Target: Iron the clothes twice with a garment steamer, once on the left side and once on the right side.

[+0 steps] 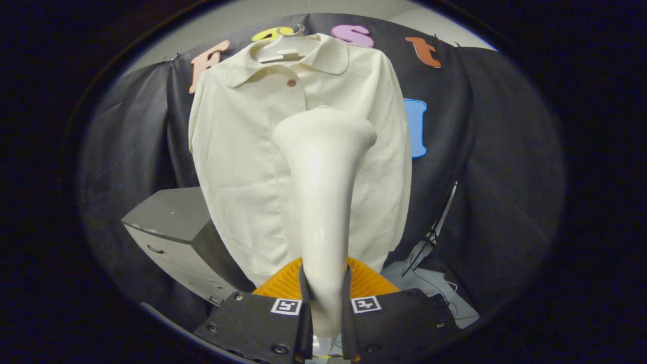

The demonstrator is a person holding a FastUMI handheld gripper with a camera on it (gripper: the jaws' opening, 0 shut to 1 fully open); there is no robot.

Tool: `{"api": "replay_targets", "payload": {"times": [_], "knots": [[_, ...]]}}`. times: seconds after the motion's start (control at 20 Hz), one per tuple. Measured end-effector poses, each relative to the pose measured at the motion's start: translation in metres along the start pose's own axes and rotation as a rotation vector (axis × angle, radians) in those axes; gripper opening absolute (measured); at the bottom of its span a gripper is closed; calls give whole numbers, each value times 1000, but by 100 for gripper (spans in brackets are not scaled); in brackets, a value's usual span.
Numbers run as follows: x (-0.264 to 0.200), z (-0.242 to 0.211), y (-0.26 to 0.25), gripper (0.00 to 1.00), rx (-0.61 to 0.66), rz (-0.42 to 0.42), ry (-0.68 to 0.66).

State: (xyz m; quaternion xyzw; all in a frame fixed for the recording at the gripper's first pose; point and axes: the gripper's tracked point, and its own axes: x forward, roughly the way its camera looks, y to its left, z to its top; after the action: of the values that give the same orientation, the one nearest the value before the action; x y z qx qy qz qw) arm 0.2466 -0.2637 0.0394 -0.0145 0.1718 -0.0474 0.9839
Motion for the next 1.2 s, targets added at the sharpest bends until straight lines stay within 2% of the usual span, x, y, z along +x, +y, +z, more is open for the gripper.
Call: {"api": "replay_targets", "payload": {"times": [0.35,0.55,0.7,0.85,1.05,1.2], "knots": [[18,89,-28,22,-56,-10,-50],[33,119,-42,22,-58,-12,-72],[42,117,-47,22,-39,-10,-73],[50,104,-48,22,-97,-18,-77],[58,69,-46,22,-62,20,-7],[62,41,-54,22,-59,4,35]]}}
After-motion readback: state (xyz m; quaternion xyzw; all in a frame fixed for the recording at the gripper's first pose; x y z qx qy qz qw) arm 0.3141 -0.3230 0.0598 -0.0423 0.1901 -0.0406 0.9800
